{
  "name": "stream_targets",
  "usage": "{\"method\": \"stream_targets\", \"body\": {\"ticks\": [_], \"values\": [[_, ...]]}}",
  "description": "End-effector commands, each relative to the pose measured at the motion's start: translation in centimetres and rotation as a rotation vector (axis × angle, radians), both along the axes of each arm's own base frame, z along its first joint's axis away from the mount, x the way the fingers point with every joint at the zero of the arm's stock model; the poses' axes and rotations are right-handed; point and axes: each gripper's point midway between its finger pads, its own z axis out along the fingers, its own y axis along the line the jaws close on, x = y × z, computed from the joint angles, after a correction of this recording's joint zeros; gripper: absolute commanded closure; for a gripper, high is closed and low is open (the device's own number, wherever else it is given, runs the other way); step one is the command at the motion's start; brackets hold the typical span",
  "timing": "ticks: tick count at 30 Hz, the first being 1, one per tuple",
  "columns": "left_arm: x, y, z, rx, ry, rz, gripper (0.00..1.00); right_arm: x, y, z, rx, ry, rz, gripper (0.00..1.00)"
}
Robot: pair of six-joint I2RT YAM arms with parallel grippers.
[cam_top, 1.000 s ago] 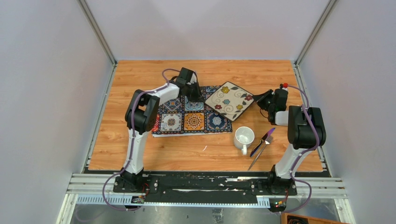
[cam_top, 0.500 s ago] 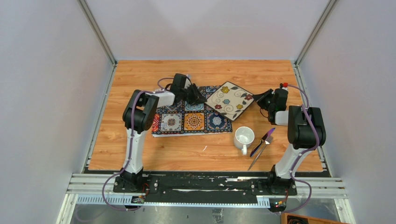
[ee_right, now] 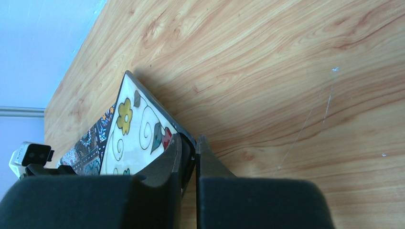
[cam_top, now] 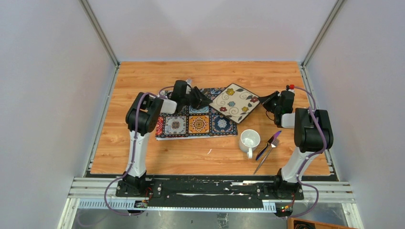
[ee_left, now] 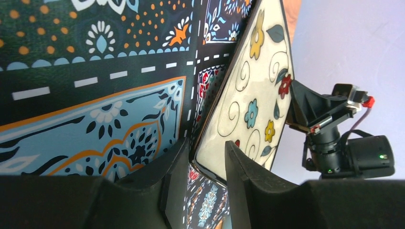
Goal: Set the dinner table for one person
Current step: Place the plate on the napkin.
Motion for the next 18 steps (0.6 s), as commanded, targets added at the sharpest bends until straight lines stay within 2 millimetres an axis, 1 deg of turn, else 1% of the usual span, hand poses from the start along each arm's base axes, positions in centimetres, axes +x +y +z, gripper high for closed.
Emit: {"method": "stream_targets", "body": {"ticks": [1, 5, 12, 18], "values": [[-4.0, -2.6, -3.3, -0.053, 0.123, -0.069, 0.61, -4.0, 2.8, -5.8, -0.056, 0.199, 0.124, 1.0], [-3.7, -2.9, -2.7, -0.107, 0.113, -0.051, 0.62, -4.1, 2.8, -5.9, -0.057, 0.202, 0.125, 1.0], [-3.0, -3.6, -0.7, -0.217, 0.08, -0.049, 0.64, -4.1, 2.8, -6.2, -0.054, 0.21, 0.127, 1.0], [-3.0, -3.8, -0.3, -0.294, 0.084, -0.035, 0.64, -4.2, 2.8, -6.2, -0.056, 0.212, 0.127, 1.0]]}}
